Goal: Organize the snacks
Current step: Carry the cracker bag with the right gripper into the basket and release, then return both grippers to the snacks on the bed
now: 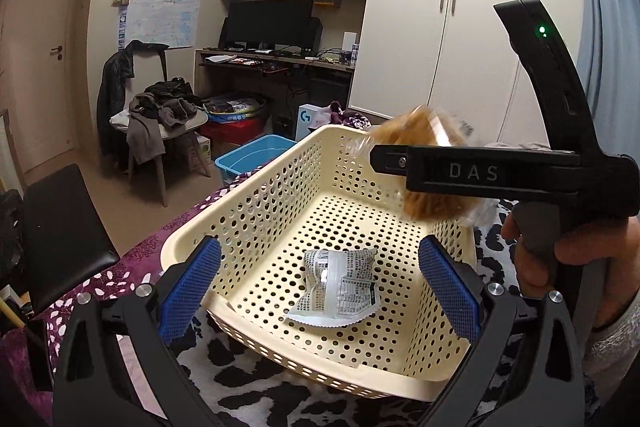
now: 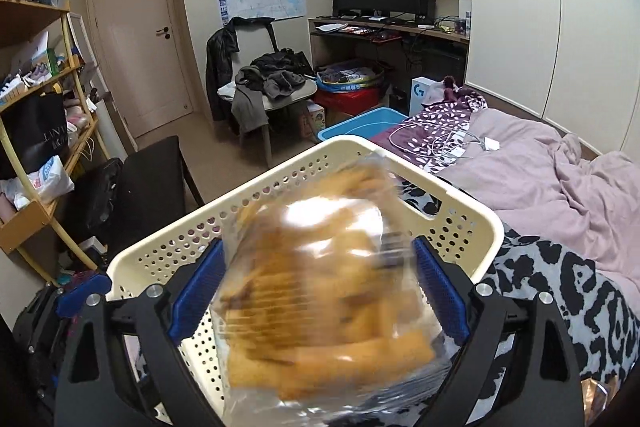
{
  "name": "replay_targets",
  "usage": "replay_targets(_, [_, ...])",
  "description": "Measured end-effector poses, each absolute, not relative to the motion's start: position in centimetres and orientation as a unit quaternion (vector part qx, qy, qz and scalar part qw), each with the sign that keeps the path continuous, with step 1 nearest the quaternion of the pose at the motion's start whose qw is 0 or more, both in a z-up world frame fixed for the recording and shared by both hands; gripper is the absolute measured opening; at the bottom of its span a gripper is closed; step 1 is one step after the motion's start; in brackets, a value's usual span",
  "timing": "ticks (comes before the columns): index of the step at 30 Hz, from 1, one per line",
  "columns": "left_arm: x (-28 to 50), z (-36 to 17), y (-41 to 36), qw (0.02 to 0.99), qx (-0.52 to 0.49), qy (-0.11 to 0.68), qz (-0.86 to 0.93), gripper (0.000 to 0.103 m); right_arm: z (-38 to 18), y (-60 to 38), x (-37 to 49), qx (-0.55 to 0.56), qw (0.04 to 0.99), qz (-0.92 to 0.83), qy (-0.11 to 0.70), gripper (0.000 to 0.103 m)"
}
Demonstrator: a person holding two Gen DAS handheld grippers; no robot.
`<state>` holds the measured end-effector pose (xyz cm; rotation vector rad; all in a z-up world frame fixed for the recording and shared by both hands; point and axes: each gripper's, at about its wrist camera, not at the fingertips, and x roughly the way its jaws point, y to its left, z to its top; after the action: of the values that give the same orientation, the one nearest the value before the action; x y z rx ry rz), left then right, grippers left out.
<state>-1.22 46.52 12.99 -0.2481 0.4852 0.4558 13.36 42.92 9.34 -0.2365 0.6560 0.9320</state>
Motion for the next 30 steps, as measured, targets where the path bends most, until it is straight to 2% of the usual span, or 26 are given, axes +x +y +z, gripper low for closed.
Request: replay_targets(30, [-0.7,13.5,45.0,0.941,-0.110,0.242,0.212,0.100,10.1,34.3,11.1,-0.053,0.856,0.413,0.306,0.095])
